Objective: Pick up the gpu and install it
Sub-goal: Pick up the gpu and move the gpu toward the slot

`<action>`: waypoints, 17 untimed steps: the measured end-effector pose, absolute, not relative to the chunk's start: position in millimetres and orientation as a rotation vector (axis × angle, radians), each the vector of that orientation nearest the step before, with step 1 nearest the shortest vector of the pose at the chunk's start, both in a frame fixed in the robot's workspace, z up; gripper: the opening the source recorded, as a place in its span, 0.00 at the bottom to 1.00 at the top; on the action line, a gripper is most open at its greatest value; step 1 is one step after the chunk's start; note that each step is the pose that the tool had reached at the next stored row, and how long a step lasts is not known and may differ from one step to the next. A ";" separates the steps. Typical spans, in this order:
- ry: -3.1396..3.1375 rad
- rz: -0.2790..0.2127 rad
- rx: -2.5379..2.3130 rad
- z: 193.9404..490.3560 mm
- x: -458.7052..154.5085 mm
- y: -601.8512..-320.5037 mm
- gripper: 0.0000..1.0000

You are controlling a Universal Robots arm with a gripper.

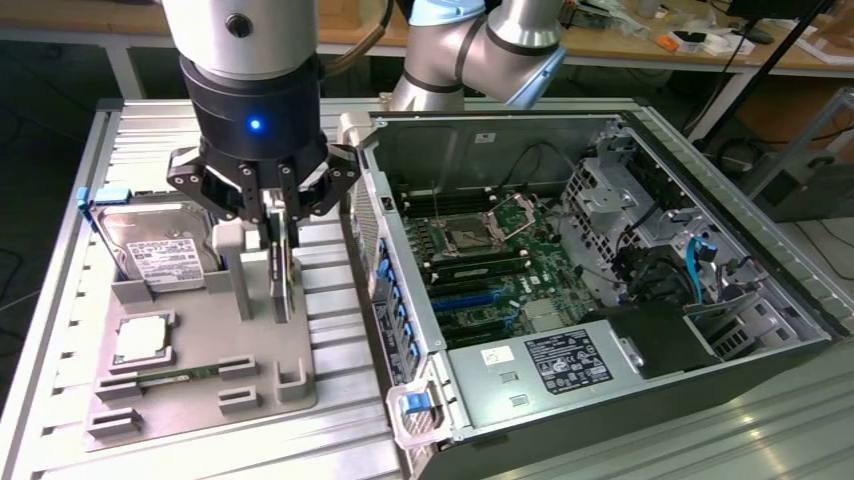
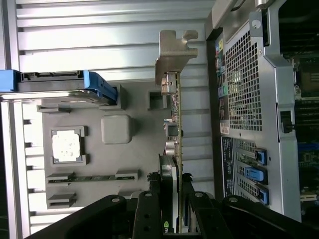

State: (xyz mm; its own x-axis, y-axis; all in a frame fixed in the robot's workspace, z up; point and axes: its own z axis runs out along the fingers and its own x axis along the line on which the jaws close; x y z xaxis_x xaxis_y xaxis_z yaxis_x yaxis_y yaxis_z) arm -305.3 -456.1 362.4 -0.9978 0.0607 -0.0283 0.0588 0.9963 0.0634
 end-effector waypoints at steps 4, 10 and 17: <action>3.108 0.097 0.093 365.2 -305.3 -456.1 0.27; 3.108 0.097 0.093 368.8 -305.3 -456.1 0.27; 3.108 0.097 0.093 373.5 -305.3 -456.2 0.27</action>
